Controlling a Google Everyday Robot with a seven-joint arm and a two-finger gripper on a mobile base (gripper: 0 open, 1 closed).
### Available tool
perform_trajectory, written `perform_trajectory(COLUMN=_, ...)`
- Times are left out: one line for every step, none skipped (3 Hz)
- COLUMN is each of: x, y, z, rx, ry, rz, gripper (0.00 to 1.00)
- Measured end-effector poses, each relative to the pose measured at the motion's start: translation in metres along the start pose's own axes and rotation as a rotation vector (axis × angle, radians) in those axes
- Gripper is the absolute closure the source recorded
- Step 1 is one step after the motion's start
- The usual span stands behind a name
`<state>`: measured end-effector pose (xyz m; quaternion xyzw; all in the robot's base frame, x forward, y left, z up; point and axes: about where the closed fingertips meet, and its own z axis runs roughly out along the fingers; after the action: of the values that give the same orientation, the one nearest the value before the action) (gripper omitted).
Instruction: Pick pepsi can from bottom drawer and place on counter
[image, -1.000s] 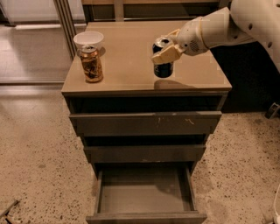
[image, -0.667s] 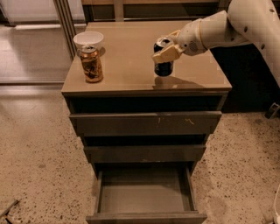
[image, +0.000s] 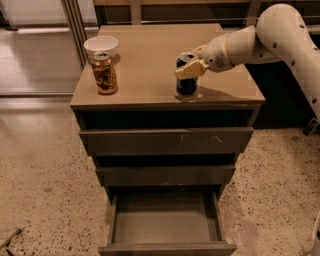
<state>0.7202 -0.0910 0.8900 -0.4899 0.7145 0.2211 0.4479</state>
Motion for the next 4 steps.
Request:
perform_trajectory(x=0.0078, y=0.001, z=0.0039, rx=-0.015, ry=-0.002, rz=0.031, gripper=1.0)
perform_trajectory(x=0.0078, y=0.0011, z=0.004, rx=-0.015, ry=-0.002, rz=0.031, gripper=0.81)
perform_trajectory(x=0.0078, y=0.0011, z=0.004, rx=-0.015, ry=-0.002, rz=0.031, gripper=0.58)
perform_trajectory(x=0.0078, y=0.0011, z=0.004, rx=-0.015, ry=-0.002, rz=0.031, gripper=0.35)
